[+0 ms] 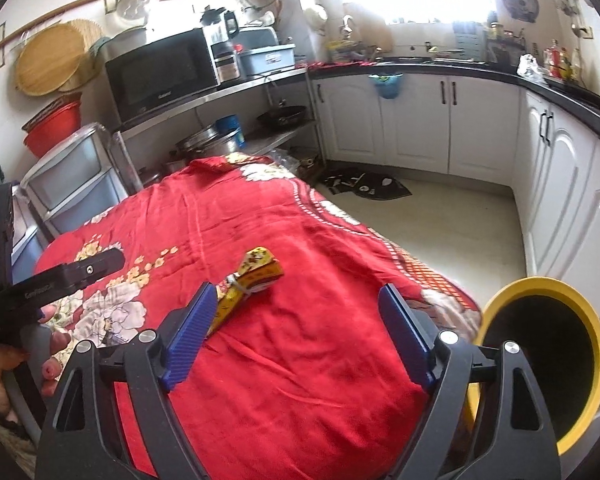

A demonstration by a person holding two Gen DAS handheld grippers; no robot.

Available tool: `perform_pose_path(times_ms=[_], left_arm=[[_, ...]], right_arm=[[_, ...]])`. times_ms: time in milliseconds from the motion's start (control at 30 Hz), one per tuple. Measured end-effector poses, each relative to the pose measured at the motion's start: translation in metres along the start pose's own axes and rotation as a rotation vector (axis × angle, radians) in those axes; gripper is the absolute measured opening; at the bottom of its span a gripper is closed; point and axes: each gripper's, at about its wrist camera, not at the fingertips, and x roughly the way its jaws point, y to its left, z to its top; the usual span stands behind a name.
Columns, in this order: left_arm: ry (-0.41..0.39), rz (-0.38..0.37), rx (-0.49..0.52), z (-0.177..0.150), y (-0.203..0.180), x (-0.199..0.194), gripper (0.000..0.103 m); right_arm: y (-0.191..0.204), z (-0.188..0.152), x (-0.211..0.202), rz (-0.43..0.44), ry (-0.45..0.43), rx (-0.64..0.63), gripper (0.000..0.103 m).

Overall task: Collect trash
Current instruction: 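Move both open grippers back toward the yellow sausage and chocolate bar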

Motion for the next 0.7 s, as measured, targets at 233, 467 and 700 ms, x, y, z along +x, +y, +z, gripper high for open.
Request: perform_pose_path(times_ms=[233, 467, 700], left_arm=[[0.025, 0.045, -0.075, -0.007, 0.038, -0.004, 0.092], [0.091, 0.076, -0.189, -0.022, 0.074, -0.004, 0.092], [0.193, 0.016, -0.383, -0.044, 0.109, 0.009, 0.092]], right_arm=[[0.021, 0.002, 0.029, 0.039, 0.052, -0.025, 0.080], [0.037, 0.001, 0.068, 0.084, 0.128, -0.018, 0.080], [0.052, -0.004, 0.117, 0.110, 0.230, 0.005, 0.080]])
